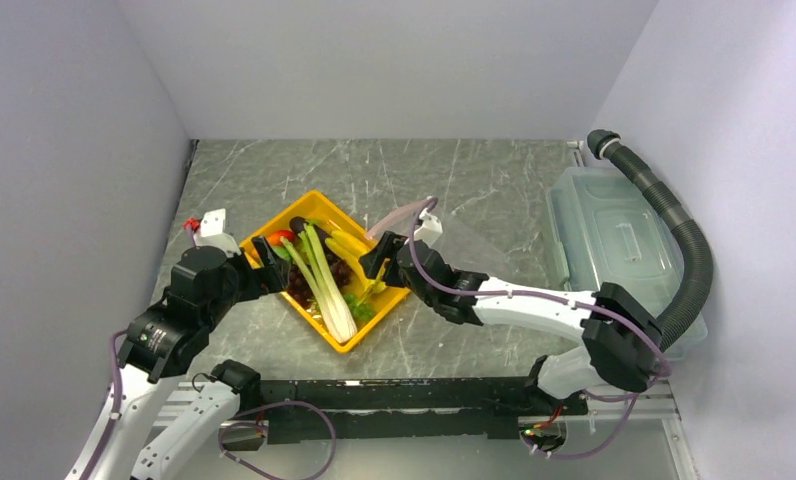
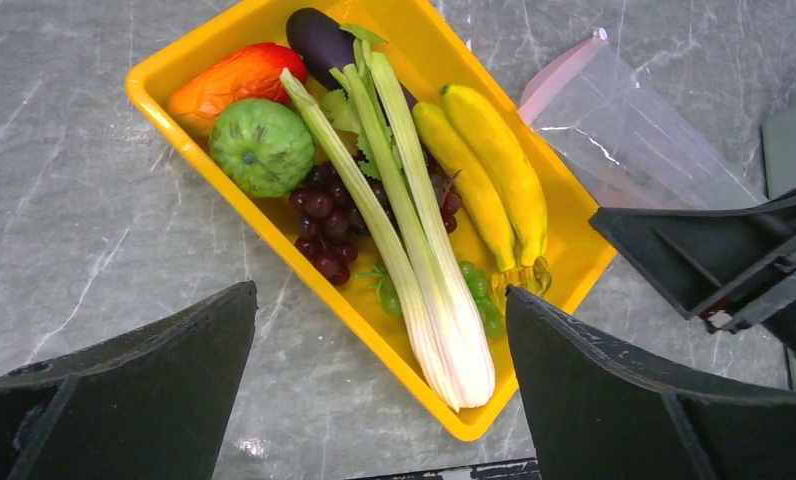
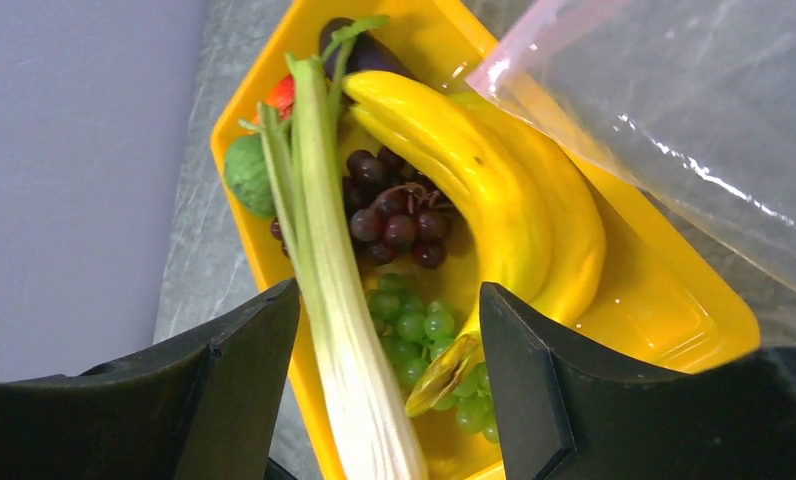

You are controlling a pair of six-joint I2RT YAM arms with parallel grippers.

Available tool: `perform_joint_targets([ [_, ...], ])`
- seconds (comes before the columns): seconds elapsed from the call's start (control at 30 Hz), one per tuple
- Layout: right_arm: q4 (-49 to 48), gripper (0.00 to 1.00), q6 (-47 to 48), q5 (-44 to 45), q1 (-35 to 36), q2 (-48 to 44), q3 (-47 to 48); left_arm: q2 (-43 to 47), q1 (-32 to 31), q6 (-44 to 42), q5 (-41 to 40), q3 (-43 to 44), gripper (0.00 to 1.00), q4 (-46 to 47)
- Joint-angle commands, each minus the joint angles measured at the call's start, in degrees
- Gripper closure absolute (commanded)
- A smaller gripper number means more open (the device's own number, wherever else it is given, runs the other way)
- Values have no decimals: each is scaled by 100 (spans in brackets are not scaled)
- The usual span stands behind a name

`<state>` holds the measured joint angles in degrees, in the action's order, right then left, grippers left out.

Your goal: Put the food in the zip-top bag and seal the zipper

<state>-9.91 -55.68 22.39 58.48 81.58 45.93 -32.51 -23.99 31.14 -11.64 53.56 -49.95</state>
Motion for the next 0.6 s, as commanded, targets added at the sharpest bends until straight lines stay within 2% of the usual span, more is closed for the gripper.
perform_joint_targets([
  [0.0,835,30,748,154,40,-371,590,-31,-9,68,118,-17,0,270],
  [0.3,1950,28,1998,296,32,-909,1021,-150,-9,87,228,-12,0,340],
  [0.37,2290,24,2369,330,25,-994,1179,-189,-9,77,255,-13,0,361],
  [0.57,3478,23,3193,468,19,-1286,1510,-288,-9,46,333,-34,0,417],
])
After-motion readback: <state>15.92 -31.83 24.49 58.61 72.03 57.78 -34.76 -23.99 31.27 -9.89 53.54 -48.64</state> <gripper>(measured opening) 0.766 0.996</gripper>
